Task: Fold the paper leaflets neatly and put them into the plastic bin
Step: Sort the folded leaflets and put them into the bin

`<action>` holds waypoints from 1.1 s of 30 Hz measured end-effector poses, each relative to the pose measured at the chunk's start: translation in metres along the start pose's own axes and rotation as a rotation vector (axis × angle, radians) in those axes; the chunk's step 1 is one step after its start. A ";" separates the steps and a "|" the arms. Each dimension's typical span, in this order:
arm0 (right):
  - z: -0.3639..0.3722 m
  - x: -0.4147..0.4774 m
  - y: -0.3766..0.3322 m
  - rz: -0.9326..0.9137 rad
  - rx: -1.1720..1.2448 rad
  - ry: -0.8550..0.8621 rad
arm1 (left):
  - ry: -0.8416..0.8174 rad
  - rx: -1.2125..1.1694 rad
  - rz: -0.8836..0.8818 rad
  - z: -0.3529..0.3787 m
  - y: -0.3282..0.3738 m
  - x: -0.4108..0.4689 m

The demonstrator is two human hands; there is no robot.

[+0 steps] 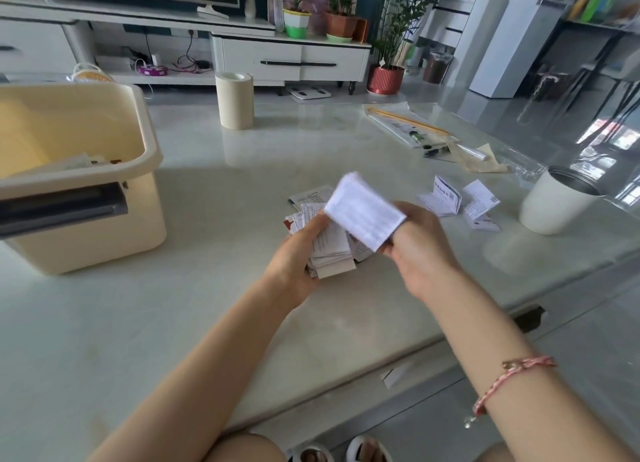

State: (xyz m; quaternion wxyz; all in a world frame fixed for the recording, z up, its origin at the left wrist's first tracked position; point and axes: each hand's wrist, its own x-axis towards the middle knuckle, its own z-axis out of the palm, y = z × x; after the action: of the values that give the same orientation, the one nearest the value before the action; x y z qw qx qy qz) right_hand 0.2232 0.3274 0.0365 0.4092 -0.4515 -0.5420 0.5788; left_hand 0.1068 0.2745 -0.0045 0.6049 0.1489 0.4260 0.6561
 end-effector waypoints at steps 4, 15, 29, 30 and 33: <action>0.026 -0.004 0.026 -0.232 -0.280 0.218 | 0.006 -0.004 0.005 0.000 0.000 0.000; 0.045 -0.004 0.039 -0.372 -0.621 0.378 | 0.036 -0.054 0.013 -0.001 -0.002 0.004; 0.026 0.012 0.022 -0.048 -0.294 0.020 | 0.002 0.028 0.113 -0.002 -0.007 0.005; 0.029 0.008 0.026 -0.095 -0.324 -0.059 | -0.003 0.044 0.114 -0.002 -0.008 0.005; 0.043 0.004 0.049 -0.293 -0.541 -0.157 | -0.030 0.077 0.104 -0.004 -0.006 0.005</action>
State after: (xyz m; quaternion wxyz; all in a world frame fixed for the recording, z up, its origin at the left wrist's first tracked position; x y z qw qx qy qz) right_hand 0.1811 0.3166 -0.0123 0.3101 -0.4150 -0.7655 0.3817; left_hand 0.1074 0.2771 -0.0129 0.5701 0.2039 0.4335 0.6674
